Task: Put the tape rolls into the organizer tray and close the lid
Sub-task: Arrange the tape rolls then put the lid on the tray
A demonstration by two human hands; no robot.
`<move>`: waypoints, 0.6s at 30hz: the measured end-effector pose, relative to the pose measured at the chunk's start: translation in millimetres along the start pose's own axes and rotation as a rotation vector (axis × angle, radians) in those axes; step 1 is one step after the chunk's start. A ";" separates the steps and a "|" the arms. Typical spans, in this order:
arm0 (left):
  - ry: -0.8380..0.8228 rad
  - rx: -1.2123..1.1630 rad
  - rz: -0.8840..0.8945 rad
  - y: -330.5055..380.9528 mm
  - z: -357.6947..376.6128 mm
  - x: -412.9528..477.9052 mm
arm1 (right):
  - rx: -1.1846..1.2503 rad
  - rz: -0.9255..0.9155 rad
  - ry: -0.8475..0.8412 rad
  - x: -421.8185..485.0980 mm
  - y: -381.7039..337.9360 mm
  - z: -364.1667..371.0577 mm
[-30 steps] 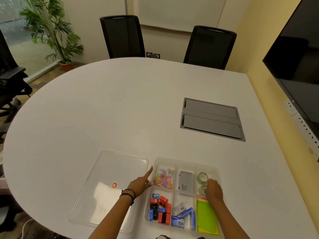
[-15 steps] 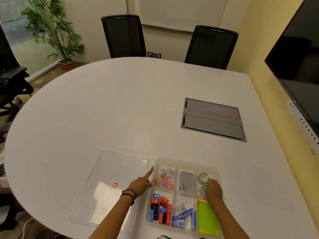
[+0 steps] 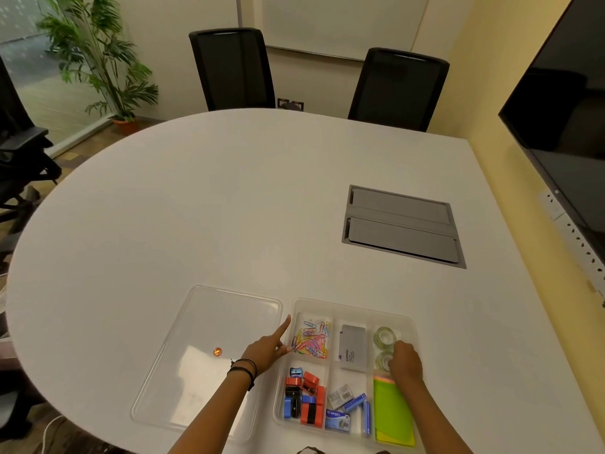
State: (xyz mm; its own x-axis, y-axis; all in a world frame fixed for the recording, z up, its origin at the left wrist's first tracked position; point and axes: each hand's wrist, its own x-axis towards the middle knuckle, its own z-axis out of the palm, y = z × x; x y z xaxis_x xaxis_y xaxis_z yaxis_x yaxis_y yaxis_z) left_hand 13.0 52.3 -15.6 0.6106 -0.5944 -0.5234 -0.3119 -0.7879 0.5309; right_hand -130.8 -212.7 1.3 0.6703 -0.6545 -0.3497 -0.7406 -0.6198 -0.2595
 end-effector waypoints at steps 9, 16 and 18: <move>0.006 -0.005 -0.002 0.5 0.7 0.5 | 0.011 0.013 0.015 -1.6 -5.2 2.8; 0.005 -0.006 0.001 -1.0 1.3 0.7 | 0.025 0.114 -0.101 1.5 -14.3 -2.1; 0.004 -0.003 0.001 -1.3 1.5 0.6 | 0.034 0.109 -0.133 -0.2 -16.4 -0.1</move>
State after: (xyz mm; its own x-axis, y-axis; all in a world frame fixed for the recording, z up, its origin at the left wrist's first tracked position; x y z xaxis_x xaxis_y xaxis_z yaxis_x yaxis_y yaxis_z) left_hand 12.7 52.7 -17.6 0.6132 -0.5945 -0.5201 -0.3105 -0.7869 0.5333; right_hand -118.8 -202.5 5.8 0.5753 -0.6527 -0.4929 -0.8114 -0.5316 -0.2430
